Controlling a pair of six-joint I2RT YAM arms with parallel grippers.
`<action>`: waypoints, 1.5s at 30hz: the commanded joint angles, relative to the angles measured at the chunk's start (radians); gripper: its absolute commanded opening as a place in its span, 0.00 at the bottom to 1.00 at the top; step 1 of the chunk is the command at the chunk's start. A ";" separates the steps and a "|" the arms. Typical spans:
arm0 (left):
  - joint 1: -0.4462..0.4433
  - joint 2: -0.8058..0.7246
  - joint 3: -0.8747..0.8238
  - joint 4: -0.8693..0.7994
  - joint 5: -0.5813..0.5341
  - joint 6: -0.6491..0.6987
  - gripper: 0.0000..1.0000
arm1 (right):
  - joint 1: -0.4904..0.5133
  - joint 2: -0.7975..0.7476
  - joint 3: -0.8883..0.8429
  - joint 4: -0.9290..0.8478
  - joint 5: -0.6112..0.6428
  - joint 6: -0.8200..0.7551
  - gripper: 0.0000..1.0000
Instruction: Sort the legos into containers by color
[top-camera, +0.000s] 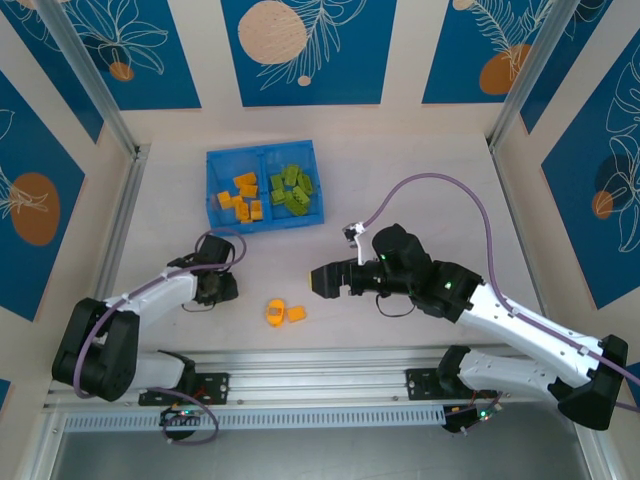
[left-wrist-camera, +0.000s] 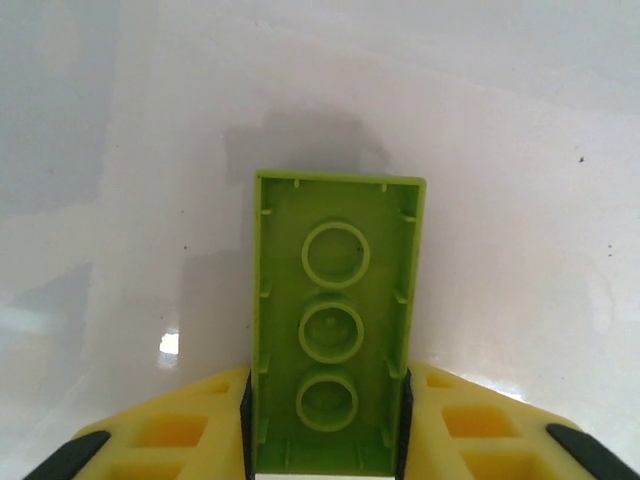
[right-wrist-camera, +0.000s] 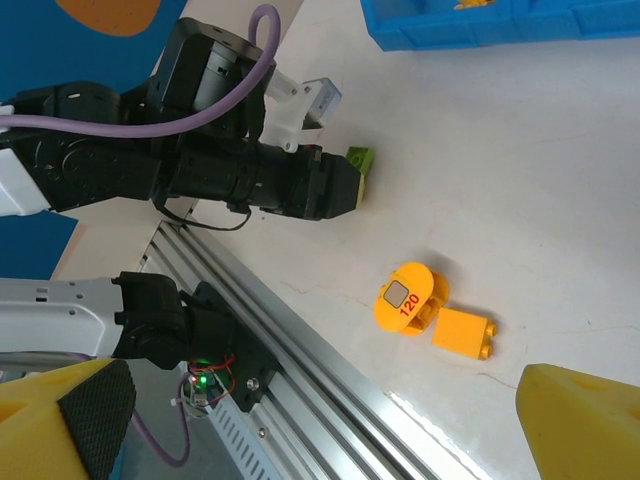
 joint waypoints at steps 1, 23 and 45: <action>-0.015 0.033 -0.032 0.032 0.130 -0.020 0.27 | -0.003 0.007 0.009 0.004 -0.012 0.017 1.00; -0.391 0.174 0.717 -0.192 -0.178 0.076 0.17 | -0.001 -0.008 0.036 -0.019 0.078 -0.003 1.00; -0.125 1.123 1.793 -0.356 -0.243 0.180 0.24 | 0.033 -0.039 0.095 -0.314 0.426 -0.111 0.98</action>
